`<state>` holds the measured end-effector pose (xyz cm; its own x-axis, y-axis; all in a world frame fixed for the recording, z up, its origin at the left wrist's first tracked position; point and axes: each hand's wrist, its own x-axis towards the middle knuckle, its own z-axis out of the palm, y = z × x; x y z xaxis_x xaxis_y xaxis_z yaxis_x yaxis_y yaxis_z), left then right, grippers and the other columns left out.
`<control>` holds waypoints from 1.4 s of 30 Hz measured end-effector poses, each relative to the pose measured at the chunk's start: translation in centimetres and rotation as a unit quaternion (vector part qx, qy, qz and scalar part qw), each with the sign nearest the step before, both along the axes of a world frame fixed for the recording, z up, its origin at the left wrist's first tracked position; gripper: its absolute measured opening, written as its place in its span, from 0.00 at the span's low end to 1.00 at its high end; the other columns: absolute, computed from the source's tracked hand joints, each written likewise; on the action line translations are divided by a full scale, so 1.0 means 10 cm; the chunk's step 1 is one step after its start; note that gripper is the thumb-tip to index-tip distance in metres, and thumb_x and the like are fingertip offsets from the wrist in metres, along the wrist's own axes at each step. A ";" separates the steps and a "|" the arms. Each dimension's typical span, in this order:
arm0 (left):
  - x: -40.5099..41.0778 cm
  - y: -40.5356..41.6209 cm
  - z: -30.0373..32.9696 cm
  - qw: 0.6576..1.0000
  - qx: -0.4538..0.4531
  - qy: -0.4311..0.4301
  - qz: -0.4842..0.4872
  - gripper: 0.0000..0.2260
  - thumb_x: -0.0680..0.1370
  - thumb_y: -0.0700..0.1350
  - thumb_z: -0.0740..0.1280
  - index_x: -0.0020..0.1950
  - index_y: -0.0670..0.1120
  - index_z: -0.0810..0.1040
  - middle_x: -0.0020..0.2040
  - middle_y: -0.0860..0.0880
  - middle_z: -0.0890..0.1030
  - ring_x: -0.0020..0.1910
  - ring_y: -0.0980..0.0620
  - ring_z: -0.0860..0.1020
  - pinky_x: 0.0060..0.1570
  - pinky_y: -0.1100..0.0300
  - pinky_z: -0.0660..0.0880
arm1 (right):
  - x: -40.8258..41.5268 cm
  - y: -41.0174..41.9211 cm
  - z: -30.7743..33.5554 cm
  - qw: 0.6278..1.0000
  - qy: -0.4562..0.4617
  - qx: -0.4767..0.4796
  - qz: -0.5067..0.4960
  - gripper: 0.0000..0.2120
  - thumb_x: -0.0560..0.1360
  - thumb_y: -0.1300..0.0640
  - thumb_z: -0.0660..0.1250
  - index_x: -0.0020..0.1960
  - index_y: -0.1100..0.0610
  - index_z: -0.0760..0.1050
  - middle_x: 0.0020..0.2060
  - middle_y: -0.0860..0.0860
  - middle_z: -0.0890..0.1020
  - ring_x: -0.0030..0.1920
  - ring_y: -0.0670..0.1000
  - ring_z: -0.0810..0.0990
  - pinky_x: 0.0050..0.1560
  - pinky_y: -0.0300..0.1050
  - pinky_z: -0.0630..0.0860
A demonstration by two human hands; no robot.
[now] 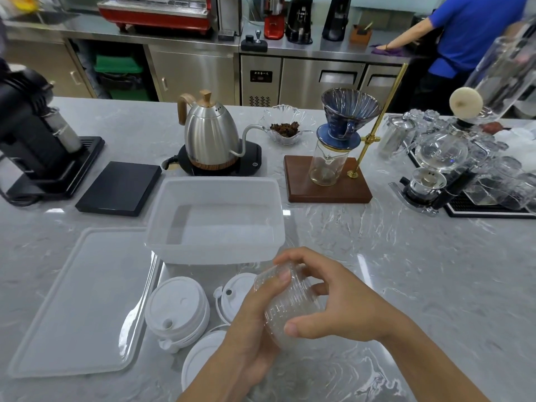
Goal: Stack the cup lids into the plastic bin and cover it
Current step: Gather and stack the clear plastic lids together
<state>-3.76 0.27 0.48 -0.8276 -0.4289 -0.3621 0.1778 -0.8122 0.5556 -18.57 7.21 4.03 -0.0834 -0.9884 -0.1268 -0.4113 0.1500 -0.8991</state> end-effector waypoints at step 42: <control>0.25 -0.21 0.20 0.903 -0.401 -0.146 0.044 0.43 0.56 0.71 0.78 0.68 0.55 0.74 0.61 0.50 0.82 0.59 0.48 0.82 0.57 0.48 0.81 | 0.08 -0.07 -0.10 0.909 -0.403 -0.006 -0.107 0.41 0.62 0.48 0.84 0.68 0.64 0.73 0.58 0.65 0.82 0.59 0.64 0.81 0.57 0.53 0.80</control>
<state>-1.30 -1.84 2.43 -0.6968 -0.7100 -0.1017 -0.0261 -0.1165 0.9928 -17.80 6.46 2.98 -0.1590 -0.9621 -0.2215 0.4187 0.1375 -0.8977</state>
